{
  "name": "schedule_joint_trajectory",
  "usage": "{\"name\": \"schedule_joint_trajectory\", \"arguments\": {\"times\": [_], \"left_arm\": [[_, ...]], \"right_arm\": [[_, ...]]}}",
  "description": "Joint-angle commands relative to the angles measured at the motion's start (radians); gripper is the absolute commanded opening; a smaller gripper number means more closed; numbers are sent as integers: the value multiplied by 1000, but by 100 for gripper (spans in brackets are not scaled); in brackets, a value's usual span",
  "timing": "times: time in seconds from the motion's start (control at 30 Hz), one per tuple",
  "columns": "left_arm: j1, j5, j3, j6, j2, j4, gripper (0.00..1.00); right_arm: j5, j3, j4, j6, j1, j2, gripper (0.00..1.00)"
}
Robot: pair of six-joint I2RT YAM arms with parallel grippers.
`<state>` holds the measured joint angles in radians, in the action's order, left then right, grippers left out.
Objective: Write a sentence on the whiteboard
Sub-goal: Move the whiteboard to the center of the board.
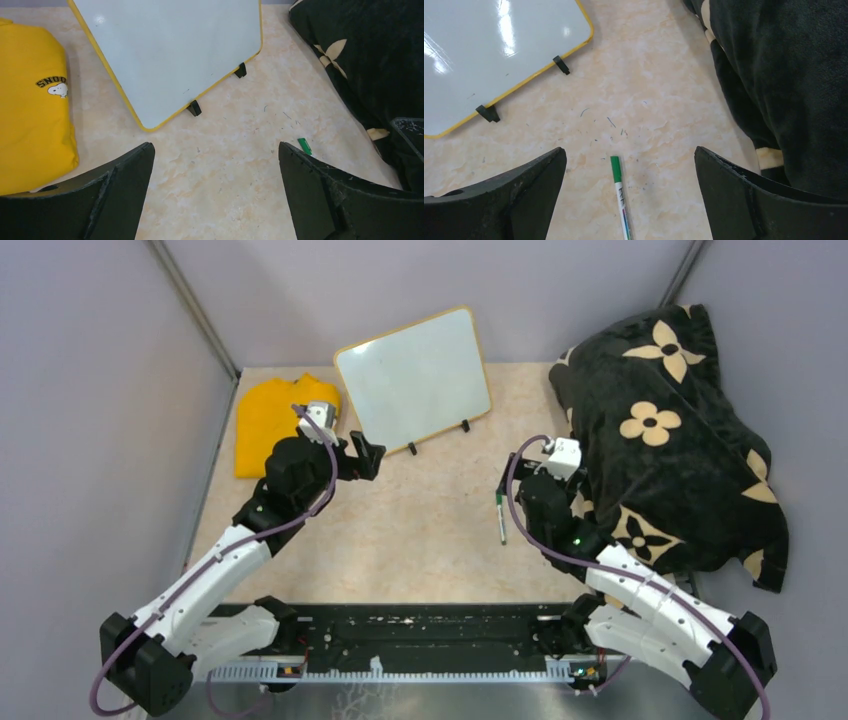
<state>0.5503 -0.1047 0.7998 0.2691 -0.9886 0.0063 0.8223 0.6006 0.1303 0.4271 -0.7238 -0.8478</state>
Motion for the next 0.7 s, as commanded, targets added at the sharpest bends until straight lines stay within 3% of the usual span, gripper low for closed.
{"name": "schedule_joint_trajectory", "arguments": {"times": [0.0, 0.37, 0.47, 0.67], "left_arm": [[7, -11, -20, 6, 42, 64, 99], [5, -34, -23, -5, 49, 55, 99], [5, -38, -44, -7, 68, 78, 99], [6, -33, -63, -16, 97, 98, 99]], "right_arm": [[-48, 4, -48, -34, -5, 22, 98], [-274, 98, 48, -58, 3, -56, 92], [-342, 145, 117, 3, 59, -142, 87], [-439, 101, 75, 49, 126, -181, 76]]}}
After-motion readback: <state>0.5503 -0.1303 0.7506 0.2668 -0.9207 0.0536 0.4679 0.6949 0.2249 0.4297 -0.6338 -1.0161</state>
